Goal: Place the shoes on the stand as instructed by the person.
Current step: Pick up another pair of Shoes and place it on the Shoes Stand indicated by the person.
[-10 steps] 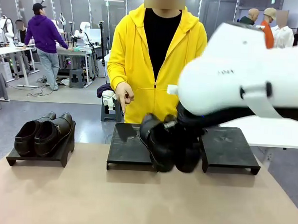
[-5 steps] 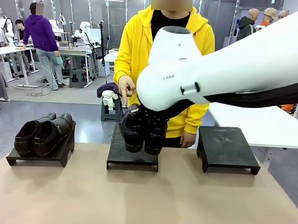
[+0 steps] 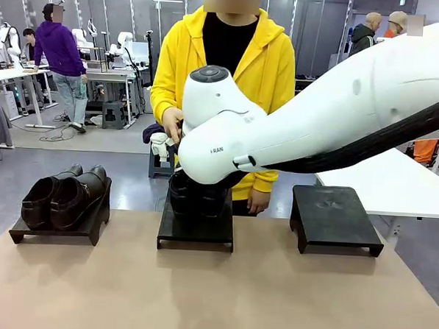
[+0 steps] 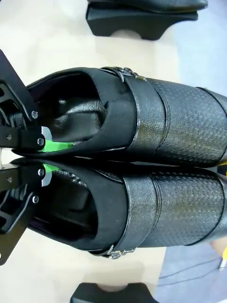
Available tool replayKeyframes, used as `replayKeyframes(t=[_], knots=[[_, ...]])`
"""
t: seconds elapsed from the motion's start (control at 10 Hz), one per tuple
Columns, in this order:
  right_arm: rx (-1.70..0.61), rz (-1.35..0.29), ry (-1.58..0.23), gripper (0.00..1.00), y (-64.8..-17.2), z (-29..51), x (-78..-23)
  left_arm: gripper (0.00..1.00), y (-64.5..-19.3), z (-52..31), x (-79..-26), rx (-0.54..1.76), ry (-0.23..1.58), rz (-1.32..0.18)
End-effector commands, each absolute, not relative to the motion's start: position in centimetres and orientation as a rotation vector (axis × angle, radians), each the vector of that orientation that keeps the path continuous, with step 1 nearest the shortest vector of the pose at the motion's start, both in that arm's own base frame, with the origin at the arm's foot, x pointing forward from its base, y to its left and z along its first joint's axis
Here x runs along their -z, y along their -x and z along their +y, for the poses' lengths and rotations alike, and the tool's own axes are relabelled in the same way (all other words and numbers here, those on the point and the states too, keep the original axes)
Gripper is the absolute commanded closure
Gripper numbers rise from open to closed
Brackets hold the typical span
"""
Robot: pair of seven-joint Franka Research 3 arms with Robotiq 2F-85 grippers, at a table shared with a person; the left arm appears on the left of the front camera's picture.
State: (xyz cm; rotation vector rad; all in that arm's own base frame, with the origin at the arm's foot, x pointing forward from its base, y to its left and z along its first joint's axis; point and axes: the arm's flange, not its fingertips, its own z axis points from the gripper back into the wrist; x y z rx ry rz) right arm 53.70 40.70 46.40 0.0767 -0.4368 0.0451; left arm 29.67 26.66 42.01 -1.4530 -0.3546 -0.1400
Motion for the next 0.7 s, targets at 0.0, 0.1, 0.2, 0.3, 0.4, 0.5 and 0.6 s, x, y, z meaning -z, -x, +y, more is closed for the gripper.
replayKeyframes(t=[0.0, 0.1, 0.2, 0.3, 0.4, 0.5, 0.6], knots=[[0.020, -0.512, -0.075, 0.92, -55.2, 41.5, -46.1, 0.00, -29.4, 26.4, -42.2, 0.135, 1.440, -0.351], [0.024, -0.515, -0.084, 0.92, -55.6, 41.4, -45.3, 0.00, -29.4, 26.4, -42.2, 0.135, 1.440, -0.351], [0.017, -0.538, -0.081, 0.92, -55.9, 41.3, -44.5, 0.00, -29.4, 26.4, -42.2, 0.135, 1.440, -0.351], [0.015, -0.525, -0.081, 0.92, -56.3, 41.2, -43.6, 0.00, -29.4, 26.4, -42.2, 0.135, 1.440, -0.351], [0.014, -0.522, -0.075, 0.92, -56.7, 41.1, -42.8, 0.00, -29.4, 26.4, -42.2, 0.135, 1.440, -0.351], [0.023, -0.523, -0.075, 0.92, -57.1, 40.9, -42.2, 0.00, -29.4, 26.4, -42.2, 0.135, 1.440, -0.351], [0.023, -0.525, -0.079, 0.92, -57.4, 40.7, -41.8, 0.00, -29.4, 26.4, -42.2, 0.135, 1.440, -0.351]])
